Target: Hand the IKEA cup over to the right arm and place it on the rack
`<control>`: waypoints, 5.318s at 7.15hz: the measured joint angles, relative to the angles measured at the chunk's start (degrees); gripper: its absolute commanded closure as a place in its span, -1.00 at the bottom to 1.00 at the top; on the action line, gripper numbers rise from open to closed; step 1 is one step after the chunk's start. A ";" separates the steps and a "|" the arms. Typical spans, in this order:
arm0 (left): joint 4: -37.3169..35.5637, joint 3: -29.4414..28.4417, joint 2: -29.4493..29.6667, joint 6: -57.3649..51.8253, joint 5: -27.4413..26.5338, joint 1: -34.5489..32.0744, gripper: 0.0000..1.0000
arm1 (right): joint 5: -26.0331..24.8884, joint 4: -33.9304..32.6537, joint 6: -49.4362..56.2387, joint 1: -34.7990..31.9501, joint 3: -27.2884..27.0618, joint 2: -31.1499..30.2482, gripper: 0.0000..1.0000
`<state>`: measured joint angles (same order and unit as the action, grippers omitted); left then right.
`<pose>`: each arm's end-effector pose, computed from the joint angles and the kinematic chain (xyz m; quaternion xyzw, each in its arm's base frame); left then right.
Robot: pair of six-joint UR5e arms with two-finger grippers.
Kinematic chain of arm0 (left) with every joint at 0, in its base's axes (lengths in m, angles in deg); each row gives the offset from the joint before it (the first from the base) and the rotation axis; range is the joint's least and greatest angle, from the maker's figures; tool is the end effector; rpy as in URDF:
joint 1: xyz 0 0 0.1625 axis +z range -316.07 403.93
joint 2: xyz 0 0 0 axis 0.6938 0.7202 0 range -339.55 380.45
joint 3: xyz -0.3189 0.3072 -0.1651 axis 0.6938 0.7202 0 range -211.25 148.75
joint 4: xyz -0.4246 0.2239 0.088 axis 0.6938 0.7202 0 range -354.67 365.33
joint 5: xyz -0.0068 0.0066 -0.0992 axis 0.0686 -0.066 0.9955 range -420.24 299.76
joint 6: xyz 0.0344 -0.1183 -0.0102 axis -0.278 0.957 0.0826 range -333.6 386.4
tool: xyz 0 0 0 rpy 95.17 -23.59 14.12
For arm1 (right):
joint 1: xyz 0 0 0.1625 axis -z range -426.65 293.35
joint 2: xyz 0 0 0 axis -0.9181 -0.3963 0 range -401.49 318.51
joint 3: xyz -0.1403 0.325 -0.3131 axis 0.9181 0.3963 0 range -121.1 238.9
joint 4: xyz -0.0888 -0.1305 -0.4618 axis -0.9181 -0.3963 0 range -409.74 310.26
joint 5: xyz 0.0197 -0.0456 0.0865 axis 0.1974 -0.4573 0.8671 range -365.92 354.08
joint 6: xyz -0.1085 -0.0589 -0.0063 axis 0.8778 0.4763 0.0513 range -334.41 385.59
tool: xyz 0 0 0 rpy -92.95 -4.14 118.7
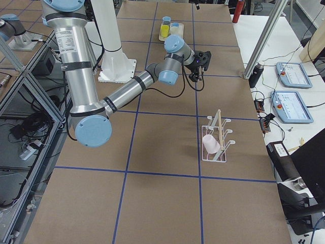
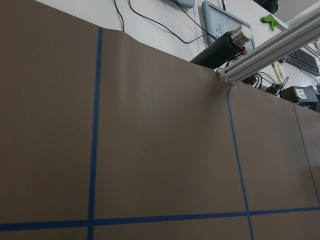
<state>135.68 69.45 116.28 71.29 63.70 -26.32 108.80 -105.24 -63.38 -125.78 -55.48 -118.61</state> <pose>0.1552 -0.6226 0.4716 0.2476 0.4604 -0.0474 0.8512 -0.2466 -0.5714 0.2794 0.1368 -0.5823 0.2747 0.7528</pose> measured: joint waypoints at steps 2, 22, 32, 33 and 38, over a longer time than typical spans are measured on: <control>-10.18 4.03 -4.79 -14.30 -5.47 0.55 -1.00 | 0.91 -0.49 -2.91 0.09 0.86 2.31 -1.00; -11.90 1.14 -12.31 -24.27 -0.20 15.52 0.68 | 1.39 0.04 -4.63 2.09 1.37 4.16 -1.00; -15.27 2.76 -8.20 -18.91 -1.01 -0.38 1.00 | 1.87 0.19 -5.53 2.09 1.26 5.88 -1.00; -15.10 2.73 -4.82 -13.22 -0.99 -1.21 1.00 | 1.79 0.16 -5.57 2.12 1.41 6.74 -1.00; 6.97 2.69 5.11 36.83 -1.51 3.41 1.00 | -1.77 1.03 -5.93 3.48 2.42 11.55 -1.00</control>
<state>142.65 72.13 121.39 108.12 62.19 -22.91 107.03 -104.21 -69.31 -122.30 -53.06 -107.06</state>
